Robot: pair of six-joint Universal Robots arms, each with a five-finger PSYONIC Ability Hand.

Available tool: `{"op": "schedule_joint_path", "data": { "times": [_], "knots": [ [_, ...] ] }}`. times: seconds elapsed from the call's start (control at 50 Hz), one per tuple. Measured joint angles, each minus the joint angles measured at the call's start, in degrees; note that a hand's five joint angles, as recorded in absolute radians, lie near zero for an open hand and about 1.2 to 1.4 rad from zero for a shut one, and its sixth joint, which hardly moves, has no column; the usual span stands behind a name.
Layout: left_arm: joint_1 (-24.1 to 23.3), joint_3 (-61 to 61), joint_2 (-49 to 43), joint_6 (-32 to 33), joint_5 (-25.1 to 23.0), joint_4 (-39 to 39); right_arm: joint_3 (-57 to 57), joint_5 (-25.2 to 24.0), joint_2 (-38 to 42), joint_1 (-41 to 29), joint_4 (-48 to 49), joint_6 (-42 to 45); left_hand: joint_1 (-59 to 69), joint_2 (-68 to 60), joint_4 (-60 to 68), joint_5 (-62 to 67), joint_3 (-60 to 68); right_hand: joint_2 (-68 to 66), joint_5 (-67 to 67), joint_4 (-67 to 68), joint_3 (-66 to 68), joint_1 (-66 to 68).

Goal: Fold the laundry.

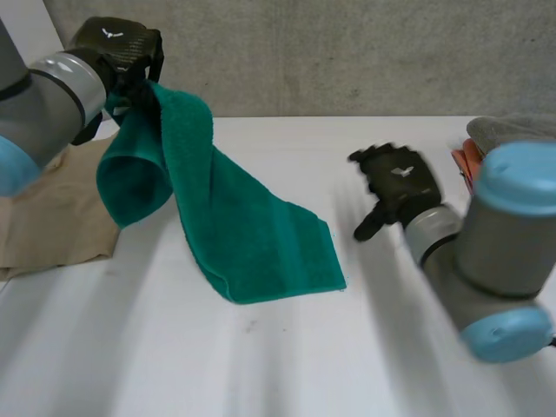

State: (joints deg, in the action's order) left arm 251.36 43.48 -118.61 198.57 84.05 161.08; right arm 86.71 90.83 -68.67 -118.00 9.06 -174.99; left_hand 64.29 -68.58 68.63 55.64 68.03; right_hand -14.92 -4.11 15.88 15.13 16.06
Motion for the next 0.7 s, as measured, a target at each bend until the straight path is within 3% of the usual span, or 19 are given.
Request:
{"op": "schedule_joint_path", "data": {
  "times": [0.14, 0.3, 0.5, 0.62, 0.7],
  "knots": [
    [-1.62, -2.78, 3.51, -1.0, 0.39, -6.42, -1.23, -7.53, 0.53, 4.35, -9.28, -16.66, 0.0, 0.0, 0.0, 0.0, 0.0, 0.0, 0.0, 0.0, 0.0, 0.0],
    [-5.54, -9.0, 4.59, -2.01, 3.57, -13.11, -2.02, -12.54, 6.21, -0.19, -14.73, -27.25, 0.0, 0.0, 0.0, 0.0, 0.0, 0.0, 0.0, 0.0, 0.0, 0.0],
    [-11.15, -17.34, 4.58, -2.56, 9.8, -15.7, -9.31, -5.31, 13.93, -8.52, -14.97, -38.51, 0.0, 0.0, 0.0, 0.0, 0.0, 0.0, 0.0, 0.0, 0.0, 0.0],
    [-14.0, -20.2, 5.33, -3.7, 12.21, -16.83, -15.19, 1.02, 17.36, -12.41, -15.99, -40.51, 0.0, 0.0, 0.0, 0.0, 0.0, 2.06, 1.21, -2.59, -2.19, -1.93],
    [-15.2, -20.27, 6.3, -4.78, 13.08, -16.95, -17.86, 2.77, 18.61, -14.77, -16.34, -41.09, 0.0, 0.0, 0.01, 0.0, 0.0, 2.93, 1.21, -3.5, -3.11, -1.94]
  ]
}}
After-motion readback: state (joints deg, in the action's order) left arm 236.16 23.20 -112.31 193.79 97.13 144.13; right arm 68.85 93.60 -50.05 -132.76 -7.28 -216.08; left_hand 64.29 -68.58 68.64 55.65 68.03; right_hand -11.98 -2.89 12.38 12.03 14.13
